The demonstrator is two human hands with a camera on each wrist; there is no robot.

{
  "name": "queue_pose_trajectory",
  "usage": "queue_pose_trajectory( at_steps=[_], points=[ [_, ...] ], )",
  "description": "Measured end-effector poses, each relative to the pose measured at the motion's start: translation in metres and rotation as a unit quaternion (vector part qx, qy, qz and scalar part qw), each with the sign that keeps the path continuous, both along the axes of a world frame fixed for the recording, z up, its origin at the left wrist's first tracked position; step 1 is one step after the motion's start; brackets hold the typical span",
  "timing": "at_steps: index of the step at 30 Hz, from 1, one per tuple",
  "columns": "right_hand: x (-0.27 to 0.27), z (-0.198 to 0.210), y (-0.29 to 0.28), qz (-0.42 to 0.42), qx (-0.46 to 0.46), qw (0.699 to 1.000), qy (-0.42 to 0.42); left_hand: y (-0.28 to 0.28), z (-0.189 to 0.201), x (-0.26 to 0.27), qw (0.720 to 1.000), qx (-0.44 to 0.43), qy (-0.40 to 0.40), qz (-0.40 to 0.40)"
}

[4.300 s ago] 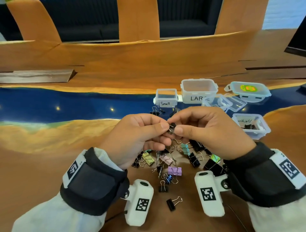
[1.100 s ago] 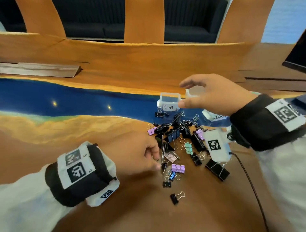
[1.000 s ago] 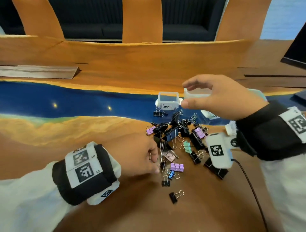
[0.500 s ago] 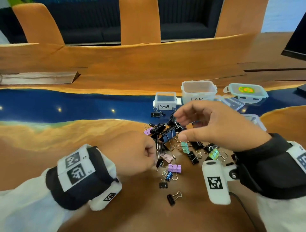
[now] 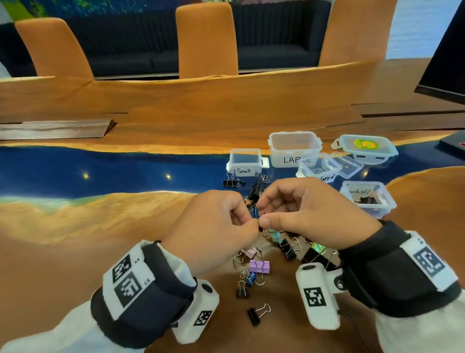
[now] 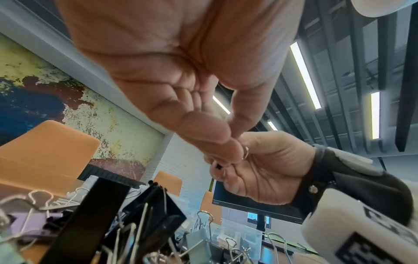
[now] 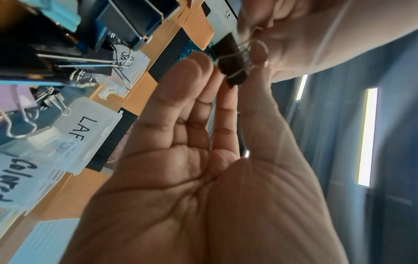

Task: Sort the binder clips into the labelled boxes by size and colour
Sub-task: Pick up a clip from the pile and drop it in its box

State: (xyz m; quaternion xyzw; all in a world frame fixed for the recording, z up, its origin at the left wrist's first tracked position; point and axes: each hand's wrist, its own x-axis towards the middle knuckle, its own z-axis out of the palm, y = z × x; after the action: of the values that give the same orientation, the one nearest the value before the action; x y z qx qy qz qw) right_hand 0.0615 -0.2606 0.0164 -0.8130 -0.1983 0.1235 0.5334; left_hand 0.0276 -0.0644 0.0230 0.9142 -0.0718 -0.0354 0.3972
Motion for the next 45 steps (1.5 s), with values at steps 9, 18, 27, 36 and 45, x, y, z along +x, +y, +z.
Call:
queue_pose_trajectory(
  at_steps=[9,18,27,36,45],
  points=[
    [-0.002,0.004,-0.001,0.003,-0.009,1.000,-0.015,0.004,0.000,0.002,0.990,-0.134,0.046,0.025],
    [-0.003,0.004,0.002,-0.017,0.062,0.997,-0.040,0.015,0.010,0.016,0.981,-0.178,0.075,0.031],
    [-0.003,0.004,0.003,-0.032,0.050,0.997,-0.050,0.008,0.006,0.003,0.997,-0.069,-0.018,0.015],
    [-0.002,0.000,0.006,-0.019,0.059,0.998,-0.019,0.010,0.004,0.003,0.998,-0.034,-0.048,0.023],
    [-0.001,0.003,0.009,0.003,-0.079,0.994,-0.072,0.014,0.001,0.003,0.996,-0.063,-0.053,0.020]
  ],
)
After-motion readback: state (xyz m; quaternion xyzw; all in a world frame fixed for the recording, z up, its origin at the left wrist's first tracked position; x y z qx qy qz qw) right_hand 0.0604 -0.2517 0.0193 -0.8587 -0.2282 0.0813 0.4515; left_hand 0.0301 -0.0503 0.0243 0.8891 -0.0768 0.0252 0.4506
